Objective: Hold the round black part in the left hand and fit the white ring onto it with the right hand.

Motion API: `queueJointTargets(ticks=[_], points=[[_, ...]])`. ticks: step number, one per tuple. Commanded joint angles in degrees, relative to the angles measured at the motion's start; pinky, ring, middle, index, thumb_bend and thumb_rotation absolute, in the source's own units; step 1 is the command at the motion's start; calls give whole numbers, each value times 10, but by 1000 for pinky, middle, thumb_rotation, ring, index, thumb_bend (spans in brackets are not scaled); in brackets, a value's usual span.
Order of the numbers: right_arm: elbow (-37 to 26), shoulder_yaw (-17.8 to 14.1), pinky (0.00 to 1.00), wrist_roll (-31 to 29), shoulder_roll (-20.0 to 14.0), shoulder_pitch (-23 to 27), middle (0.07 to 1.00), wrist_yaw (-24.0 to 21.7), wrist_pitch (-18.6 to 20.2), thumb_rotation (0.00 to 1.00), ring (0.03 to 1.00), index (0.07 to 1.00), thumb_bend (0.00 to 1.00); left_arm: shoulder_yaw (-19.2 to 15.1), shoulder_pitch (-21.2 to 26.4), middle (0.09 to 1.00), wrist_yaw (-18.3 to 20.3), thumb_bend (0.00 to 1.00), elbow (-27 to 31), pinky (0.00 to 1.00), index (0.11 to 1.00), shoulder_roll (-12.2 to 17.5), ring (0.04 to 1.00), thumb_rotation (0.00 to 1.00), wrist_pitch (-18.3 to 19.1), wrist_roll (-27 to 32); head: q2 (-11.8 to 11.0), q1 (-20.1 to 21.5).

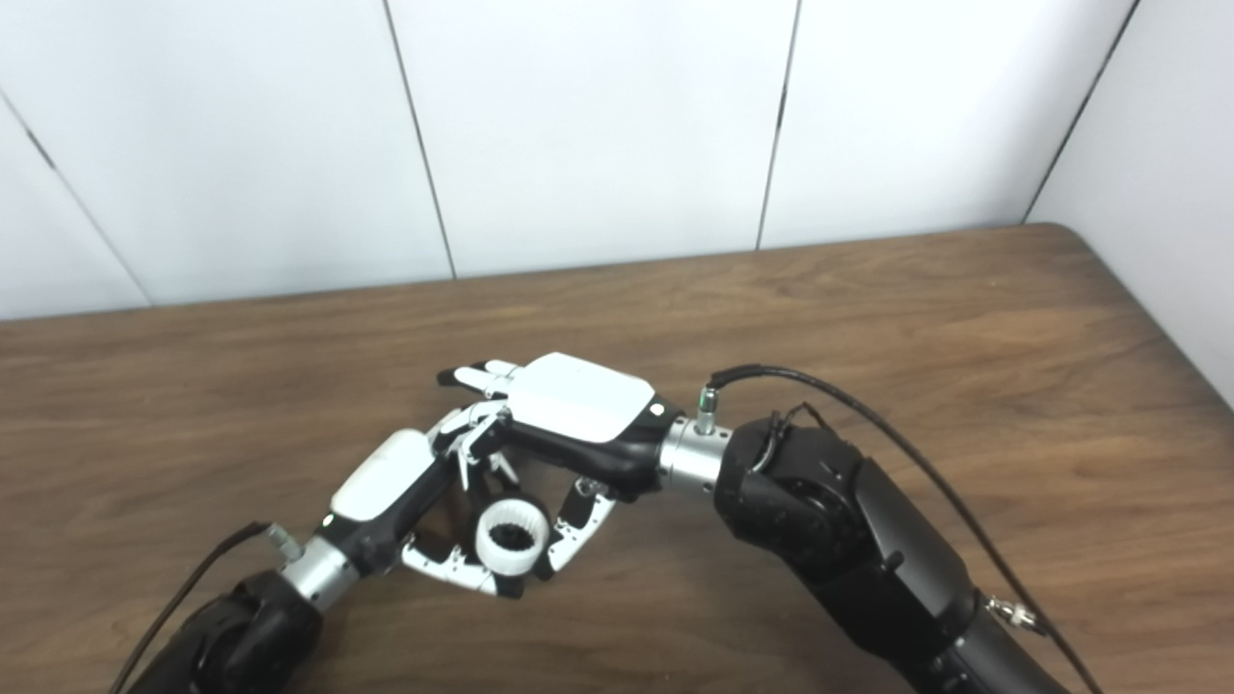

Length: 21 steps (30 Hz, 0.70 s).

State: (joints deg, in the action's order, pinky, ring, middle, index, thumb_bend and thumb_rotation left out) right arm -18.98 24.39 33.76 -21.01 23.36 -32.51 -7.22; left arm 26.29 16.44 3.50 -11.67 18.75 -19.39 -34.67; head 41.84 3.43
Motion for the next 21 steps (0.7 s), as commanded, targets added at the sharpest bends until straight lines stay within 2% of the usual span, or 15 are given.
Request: queueJointTargets(ticks=[1,9,21], points=[[-1,-5,1000,-7,5,12,818,11,-14,139,1000,482,526,22,-13,896,37,525,0,1000,486,-3,1000,57,15,-29,1,-3],[28,-11,1000,-4,6,14,816,23,-32,139,1000,482,526,27,-16,889,34,525,7,1000,486,-4,1000,58,17,-22,2,-7],[48,-23,1000,-5,-1,53,826,18,-45,138,1000,482,526,31,-17,895,37,525,6,1000,486,-6,1000,57,18,-19,-4,-9]])
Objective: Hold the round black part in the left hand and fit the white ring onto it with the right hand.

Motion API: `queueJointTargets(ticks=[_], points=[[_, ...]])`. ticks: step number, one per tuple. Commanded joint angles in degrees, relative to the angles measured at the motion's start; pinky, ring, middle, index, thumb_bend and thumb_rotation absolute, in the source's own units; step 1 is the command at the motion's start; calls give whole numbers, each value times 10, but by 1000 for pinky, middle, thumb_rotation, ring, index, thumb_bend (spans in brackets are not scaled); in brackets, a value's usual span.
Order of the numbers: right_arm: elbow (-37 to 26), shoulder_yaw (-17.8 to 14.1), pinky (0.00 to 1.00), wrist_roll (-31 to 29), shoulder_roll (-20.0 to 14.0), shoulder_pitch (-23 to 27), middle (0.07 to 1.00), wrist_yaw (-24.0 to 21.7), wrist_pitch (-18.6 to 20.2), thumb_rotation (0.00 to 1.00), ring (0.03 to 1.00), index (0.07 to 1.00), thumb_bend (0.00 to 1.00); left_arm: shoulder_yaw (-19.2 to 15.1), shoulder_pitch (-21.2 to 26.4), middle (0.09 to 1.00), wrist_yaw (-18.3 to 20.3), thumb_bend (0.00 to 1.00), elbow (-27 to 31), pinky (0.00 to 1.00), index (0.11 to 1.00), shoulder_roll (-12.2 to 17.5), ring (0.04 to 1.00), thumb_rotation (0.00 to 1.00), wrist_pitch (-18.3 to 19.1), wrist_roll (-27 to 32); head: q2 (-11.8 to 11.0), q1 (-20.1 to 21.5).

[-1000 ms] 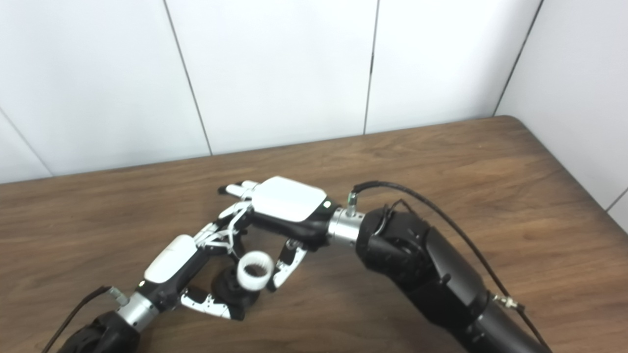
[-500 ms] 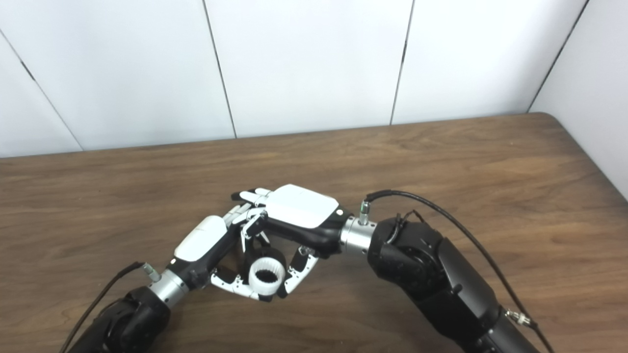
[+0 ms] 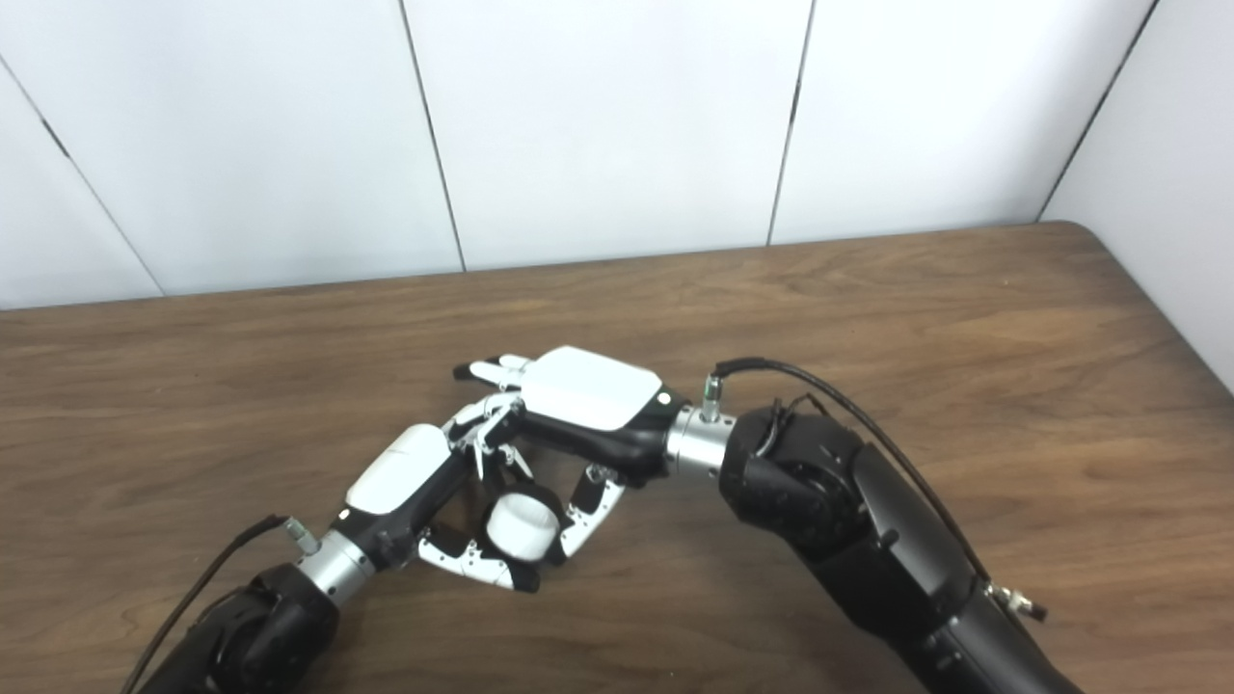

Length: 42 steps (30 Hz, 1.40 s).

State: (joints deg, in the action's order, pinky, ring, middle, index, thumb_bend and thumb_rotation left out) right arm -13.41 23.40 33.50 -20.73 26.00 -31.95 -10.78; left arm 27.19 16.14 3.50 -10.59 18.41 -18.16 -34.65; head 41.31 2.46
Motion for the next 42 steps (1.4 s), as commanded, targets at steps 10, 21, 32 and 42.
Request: queueJointTargets(ticks=[10,21,32,42], points=[[-1,-10,1000,4,-3,42,832,5,-11,138,1000,482,526,26,-13,888,40,525,-4,1000,486,-4,1000,58,10,-23,-4,-1],[-8,-15,1000,1,-8,58,826,-3,-8,139,1000,482,526,26,-13,898,39,525,-4,1000,486,-2,1000,57,8,-16,-6,20],[-13,-19,1000,5,-18,62,829,-17,-10,141,1000,482,526,25,-17,898,40,525,2,1000,485,-2,1000,56,15,-17,-6,32],[-10,-16,1000,6,-20,61,830,-24,-6,139,1000,482,526,25,-18,893,41,525,8,1000,485,0,1000,56,16,-12,-5,39]])
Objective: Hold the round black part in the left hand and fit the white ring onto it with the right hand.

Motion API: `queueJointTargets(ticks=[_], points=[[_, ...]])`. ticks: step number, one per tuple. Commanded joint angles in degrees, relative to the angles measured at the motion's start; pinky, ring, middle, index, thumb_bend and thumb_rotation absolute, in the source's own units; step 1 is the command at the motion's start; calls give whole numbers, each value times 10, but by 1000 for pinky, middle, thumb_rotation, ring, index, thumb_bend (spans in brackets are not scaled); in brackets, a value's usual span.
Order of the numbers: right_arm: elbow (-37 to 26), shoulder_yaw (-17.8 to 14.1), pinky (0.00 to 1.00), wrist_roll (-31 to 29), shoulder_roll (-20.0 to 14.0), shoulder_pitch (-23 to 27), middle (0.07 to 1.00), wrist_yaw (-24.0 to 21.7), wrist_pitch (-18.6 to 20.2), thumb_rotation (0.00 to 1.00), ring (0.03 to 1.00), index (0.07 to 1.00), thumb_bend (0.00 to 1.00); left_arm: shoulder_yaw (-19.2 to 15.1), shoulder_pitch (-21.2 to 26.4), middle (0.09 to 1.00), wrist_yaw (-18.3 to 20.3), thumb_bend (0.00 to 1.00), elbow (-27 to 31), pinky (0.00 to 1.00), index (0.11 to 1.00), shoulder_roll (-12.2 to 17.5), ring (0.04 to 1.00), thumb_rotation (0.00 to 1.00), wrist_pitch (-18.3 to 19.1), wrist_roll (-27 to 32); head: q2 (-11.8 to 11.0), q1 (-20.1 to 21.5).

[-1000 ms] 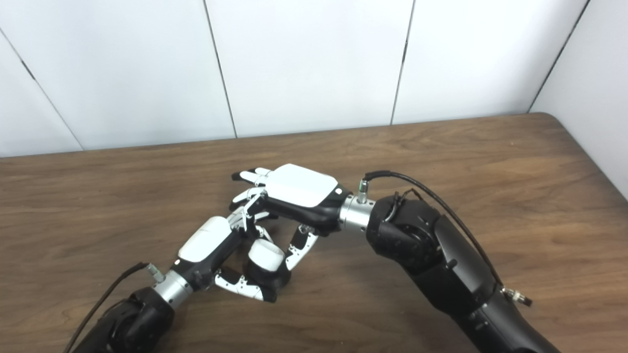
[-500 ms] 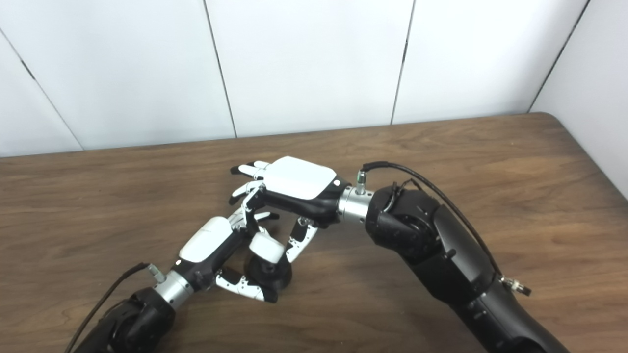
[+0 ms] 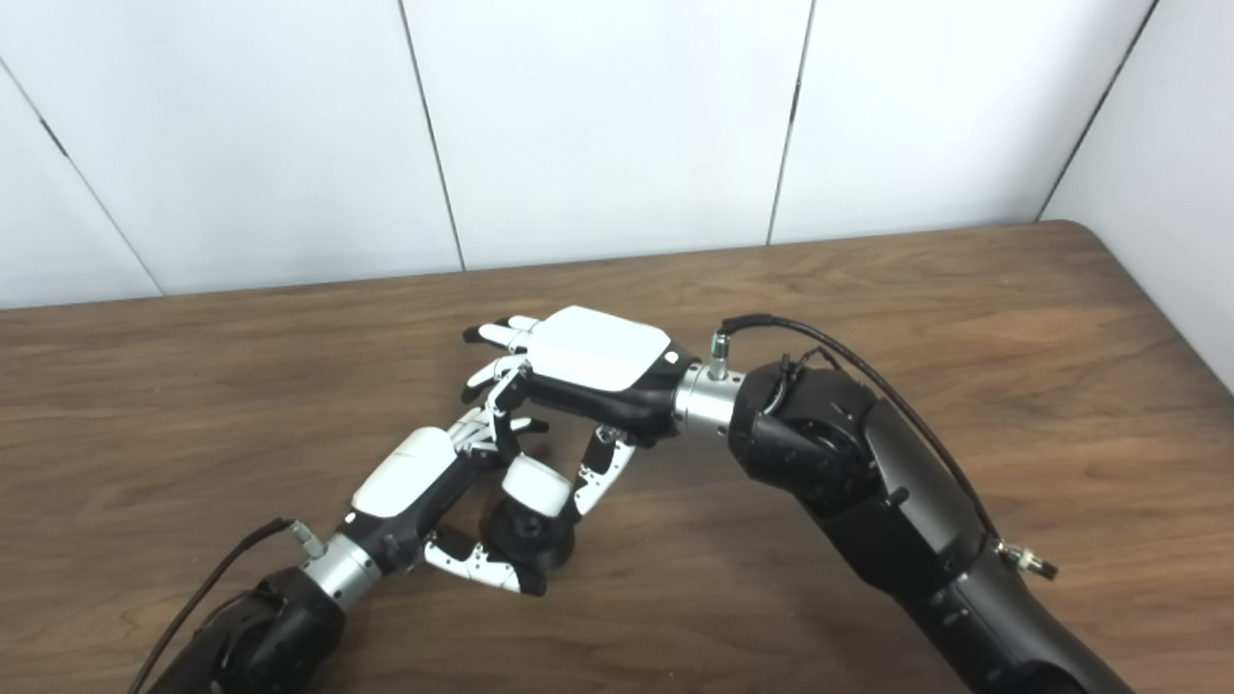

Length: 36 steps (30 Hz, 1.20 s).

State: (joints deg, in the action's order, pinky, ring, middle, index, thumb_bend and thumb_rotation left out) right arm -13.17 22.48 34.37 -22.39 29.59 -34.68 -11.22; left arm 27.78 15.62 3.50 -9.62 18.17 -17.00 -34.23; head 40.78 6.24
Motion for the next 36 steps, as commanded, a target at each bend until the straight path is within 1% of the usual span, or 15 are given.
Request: queueJointTargets(ticks=[1,11,12,17,25,31,36], points=[[-11,-6,1000,-1,-3,24,828,5,-4,139,1000,482,526,19,-13,894,42,525,0,1000,485,2,1000,56,7,-17,1,0],[21,8,1000,10,0,9,821,24,-37,139,1000,482,526,21,-16,891,44,525,12,1000,486,4,1000,57,12,-18,4,-5],[23,9,1000,10,1,7,821,24,-36,139,1000,482,526,21,-17,887,44,525,14,1000,485,4,1000,57,11,-17,7,-6],[32,13,1000,18,8,-3,820,30,-36,138,1000,482,526,20,-18,886,42,525,17,1000,485,3,1000,57,11,-18,7,-7],[48,21,1000,26,16,-15,810,44,-46,138,1000,482,526,19,-21,883,46,525,25,1000,485,2,1000,58,13,-21,14,-12],[56,22,1000,23,18,-20,809,52,-51,140,1000,482,526,23,-19,884,55,525,31,1000,486,1,1000,58,24,-27,15,-18],[61,25,1000,23,20,-22,811,53,-52,140,1000,482,526,23,-20,878,55,525,36,1000,486,-1,1000,58,28,-27,17,-18]])
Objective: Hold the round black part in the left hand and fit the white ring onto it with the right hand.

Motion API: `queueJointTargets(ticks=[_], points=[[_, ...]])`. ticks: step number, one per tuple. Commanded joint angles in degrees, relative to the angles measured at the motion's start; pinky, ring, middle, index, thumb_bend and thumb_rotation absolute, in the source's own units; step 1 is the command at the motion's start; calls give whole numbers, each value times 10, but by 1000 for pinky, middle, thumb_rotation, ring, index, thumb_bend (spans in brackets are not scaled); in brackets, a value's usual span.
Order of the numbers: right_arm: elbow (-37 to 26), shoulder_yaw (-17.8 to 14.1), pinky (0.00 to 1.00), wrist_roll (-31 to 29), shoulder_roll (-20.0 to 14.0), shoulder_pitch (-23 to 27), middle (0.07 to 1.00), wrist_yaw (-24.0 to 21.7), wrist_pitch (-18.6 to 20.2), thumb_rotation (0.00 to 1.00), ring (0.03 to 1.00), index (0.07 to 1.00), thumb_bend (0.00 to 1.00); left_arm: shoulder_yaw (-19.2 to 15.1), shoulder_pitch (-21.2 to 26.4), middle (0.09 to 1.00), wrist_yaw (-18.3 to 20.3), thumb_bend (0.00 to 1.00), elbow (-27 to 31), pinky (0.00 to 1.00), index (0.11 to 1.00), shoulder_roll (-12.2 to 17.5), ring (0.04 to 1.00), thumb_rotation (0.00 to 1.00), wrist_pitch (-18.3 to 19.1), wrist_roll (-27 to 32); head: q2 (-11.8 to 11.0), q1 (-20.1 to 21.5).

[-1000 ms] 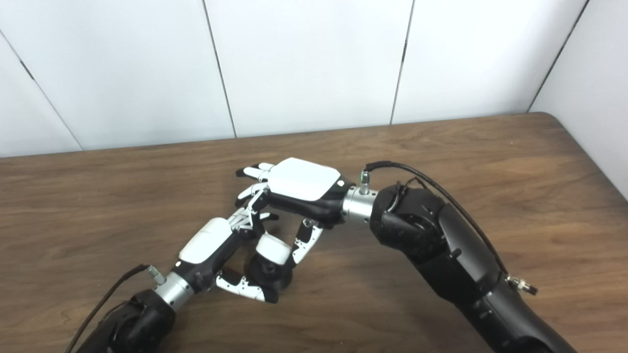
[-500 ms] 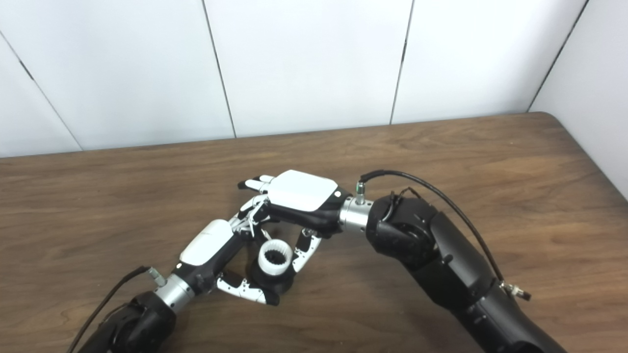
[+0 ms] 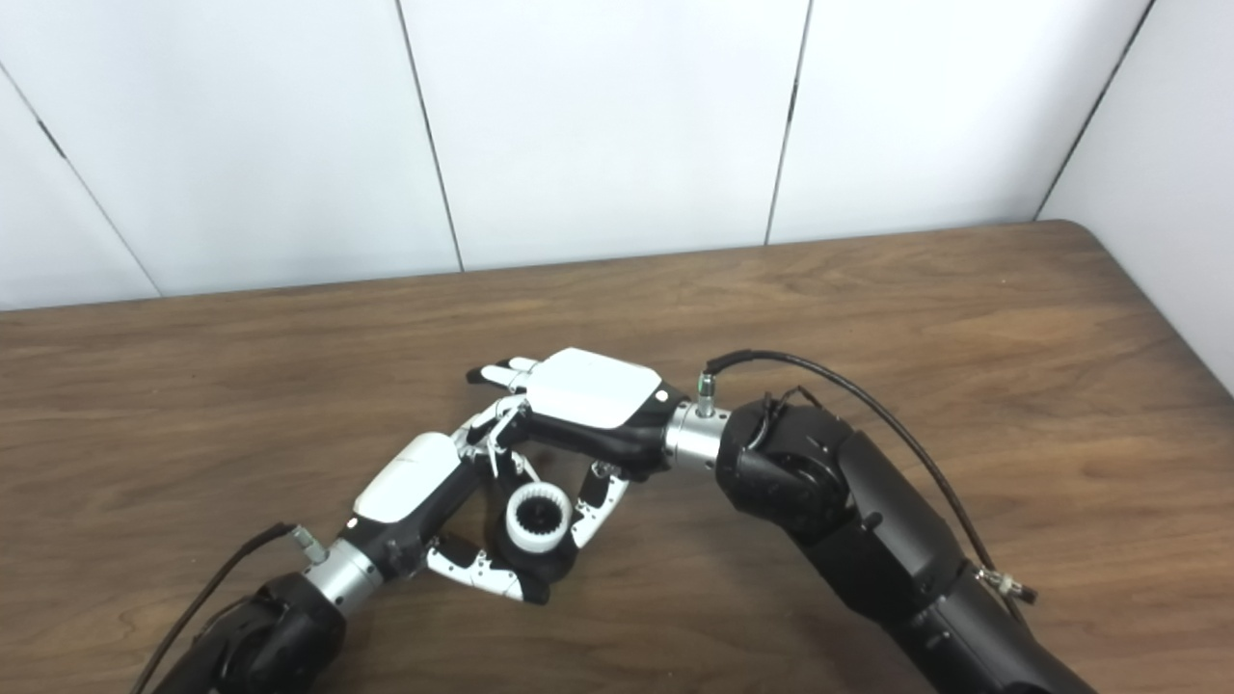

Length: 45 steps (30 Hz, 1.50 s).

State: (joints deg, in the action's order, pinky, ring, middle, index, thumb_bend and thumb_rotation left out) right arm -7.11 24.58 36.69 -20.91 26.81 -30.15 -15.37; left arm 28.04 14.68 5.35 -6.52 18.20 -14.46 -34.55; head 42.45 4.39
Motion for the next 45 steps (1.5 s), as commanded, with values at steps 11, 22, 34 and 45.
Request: queueJointTargets(ticks=[11,22,34,45], points=[[5,4,1000,-4,-1,-4,814,4,-5,143,1000,484,526,20,-10,876,40,525,8,1000,486,-3,1000,58,6,-24,4,-6],[0,1,1000,-36,-8,-23,861,5,-11,313,1000,713,996,23,-7,915,55,525,7,1000,485,-5,1000,58,13,-17,5,-12],[-3,-9,989,-92,-6,-30,975,8,-20,382,1000,1000,1000,25,-5,906,58,524,4,1000,484,-8,1000,53,16,-15,5,-16],[-56,-45,998,-109,-5,-40,997,0,50,330,1000,995,1000,21,-3,894,51,525,-12,1000,484,-4,1000,57,5,-12,-2,-12]])
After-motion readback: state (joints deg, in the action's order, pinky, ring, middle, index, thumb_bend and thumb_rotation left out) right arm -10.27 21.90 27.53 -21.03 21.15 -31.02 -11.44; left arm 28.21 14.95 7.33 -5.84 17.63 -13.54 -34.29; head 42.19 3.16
